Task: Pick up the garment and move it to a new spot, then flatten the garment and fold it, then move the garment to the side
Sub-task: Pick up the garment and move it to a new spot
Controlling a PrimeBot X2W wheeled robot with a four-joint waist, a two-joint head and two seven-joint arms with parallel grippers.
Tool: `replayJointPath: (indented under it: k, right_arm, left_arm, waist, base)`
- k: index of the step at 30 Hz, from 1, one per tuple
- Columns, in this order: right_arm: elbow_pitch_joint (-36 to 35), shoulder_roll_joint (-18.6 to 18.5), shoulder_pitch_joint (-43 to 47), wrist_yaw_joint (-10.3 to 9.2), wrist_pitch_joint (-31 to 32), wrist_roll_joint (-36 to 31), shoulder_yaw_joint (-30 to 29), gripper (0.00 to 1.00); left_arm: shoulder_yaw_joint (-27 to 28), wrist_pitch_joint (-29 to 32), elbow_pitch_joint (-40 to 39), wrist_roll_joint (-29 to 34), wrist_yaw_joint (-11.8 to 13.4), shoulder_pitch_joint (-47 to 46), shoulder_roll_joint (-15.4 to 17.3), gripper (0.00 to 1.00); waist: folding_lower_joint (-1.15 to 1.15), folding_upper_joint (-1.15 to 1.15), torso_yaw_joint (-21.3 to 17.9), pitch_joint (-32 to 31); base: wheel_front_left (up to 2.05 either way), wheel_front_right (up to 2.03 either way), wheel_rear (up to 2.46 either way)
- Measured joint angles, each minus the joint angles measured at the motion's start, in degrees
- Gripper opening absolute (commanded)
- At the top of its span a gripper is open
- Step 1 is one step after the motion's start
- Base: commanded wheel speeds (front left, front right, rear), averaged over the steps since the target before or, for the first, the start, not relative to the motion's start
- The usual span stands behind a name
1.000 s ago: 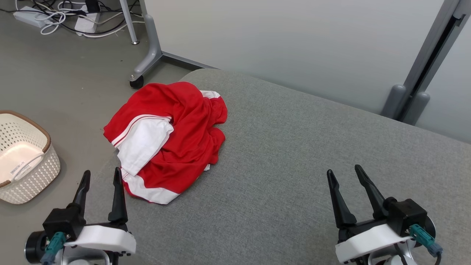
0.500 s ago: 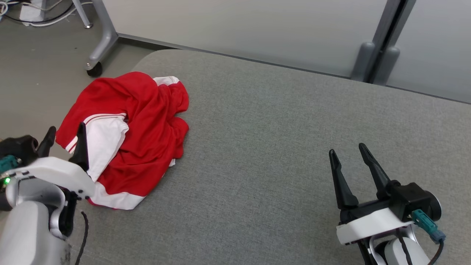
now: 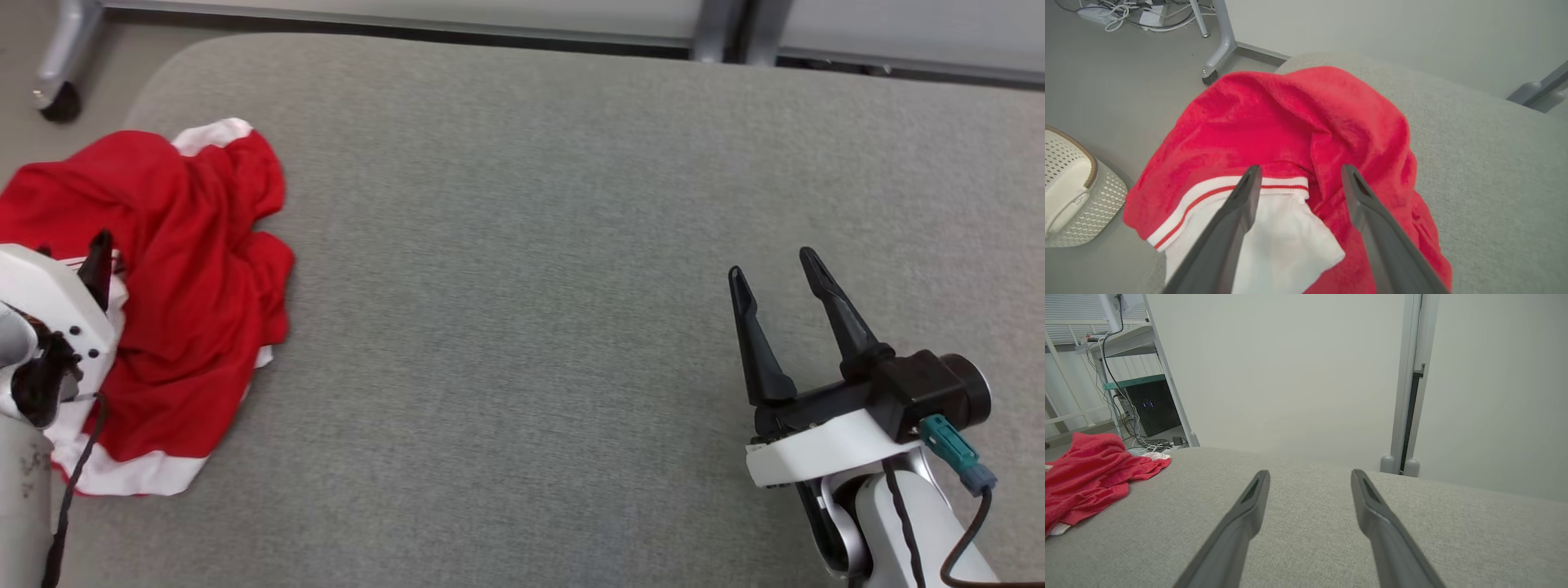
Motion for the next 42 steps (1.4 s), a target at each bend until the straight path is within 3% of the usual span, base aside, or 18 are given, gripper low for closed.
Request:
replayJointPath:
  k: [10,11,12,19,28,35,42]
  right_arm:
    - [-0.58,-0.07,-1.68,0.0,-0.01,-0.25,-0.25,1.0]
    - [-0.6,-0.07,-1.68,0.0,-0.01,-0.27,-0.33,1.0]
    - [-0.6,-0.04,-1.68,0.0,0.0,-0.29,-0.37,1.0]
    - [-0.37,0.27,-1.7,0.0,-0.01,-0.22,-0.56,1.0]
    - [0.42,0.87,0.29,0.0,0.0,1.94,-0.62,1.0]
    - [0.76,1.01,3.67,0.0,-0.01,4.53,-1.09,1.0]
    - [0.87,1.05,6.66,0.0,-0.01,5.31,-1.19,1.0]
  left_arm:
    - [-5.12,6.2,13.84,-4.77,-0.14,-3.61,3.81,1.0]
    - [-5.47,5.68,14.19,-5.04,-0.15,-3.72,4.0,0.73]
    - [-5.9,5.11,14.48,-5.36,-0.14,-3.93,4.15,0.01]
    - [-8.56,2.57,14.17,-7.8,-0.14,-4.95,5.42,0.0]
    - [-16.13,-1.54,6.35,-9.21,-0.14,-5.89,10.21,0.0]
    - [-23.09,-1.8,-4.82,-10.82,-0.14,-6.89,12.67,0.0]
    - [-28.2,2.68,-23.18,-13.3,-0.05,-7.51,11.07,0.0]
  waist:
    - [0.0,0.0,-4.75,4.64]
    - [0.0,0.0,-4.81,4.72]
    - [0.0,0.0,-4.79,4.69]
    - [0.0,0.0,-4.35,3.47]
    - [0.0,0.0,-4.21,-2.73]
    - [0.0,0.0,-5.25,-9.09]
    - [0.0,0.0,-8.75,-14.39]
  base:
    - [0.0,0.0,0.0]
    - [0.0,0.0,0.0]
    - [0.0,0.0,0.0]
    - [0.0,0.0,0.0]
    - [0.0,0.0,0.0]
    - [0.0,0.0,0.0]
    - [0.0,0.0,0.0]
